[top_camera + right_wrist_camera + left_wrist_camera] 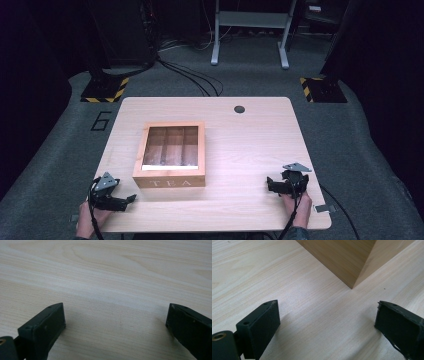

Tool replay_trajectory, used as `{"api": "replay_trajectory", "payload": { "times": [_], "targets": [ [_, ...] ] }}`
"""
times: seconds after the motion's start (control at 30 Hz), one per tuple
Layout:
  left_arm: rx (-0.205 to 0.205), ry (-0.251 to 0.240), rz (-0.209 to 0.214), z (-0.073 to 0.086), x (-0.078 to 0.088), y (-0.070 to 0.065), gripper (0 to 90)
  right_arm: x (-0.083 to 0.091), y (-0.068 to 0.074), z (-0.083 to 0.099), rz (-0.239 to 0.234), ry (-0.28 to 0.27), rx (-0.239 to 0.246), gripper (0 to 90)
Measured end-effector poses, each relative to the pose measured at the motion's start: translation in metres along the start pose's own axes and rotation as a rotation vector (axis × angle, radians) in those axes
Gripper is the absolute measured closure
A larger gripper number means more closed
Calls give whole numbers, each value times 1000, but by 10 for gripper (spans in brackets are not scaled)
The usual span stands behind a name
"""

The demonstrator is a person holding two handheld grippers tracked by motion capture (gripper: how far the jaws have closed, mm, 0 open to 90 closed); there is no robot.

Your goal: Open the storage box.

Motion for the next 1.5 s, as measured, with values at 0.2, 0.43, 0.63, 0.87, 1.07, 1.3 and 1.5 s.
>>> {"api": "replay_trajectory", "payload": {
  "times": [0.2,0.43,0.63,0.87,1.07,1.3,1.5],
  "targets": [
    [-3,2,0,0,0,0,50,0,0,0,0,-1,1,19],
    [5,-6,6,2,2,2,28,0,0,0,0,5,1,19],
    [14,-29,37,0,13,-2,24,0,0,0,-1,4,1,19],
    [1,-82,55,-6,31,-9,22,0,0,0,0,4,1,19],
    [-16,-162,64,-8,45,-16,387,0,0,0,0,4,0,19],
    [23,-182,56,-15,46,-17,838,0,0,0,0,4,1,19],
    [14,-192,74,-21,43,-17,898,0,0,0,-1,4,-1,19]
  ]
}}
Point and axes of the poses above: each handheld gripper's, and its own axes: x roughly backward along the jaws, z roughly out of its underside, y roughly to its left, the point moved 1 cm from there along -x, roughly forward along the jaws, and after that the axes turned 15 degrees about y, right-handed, at the moved point
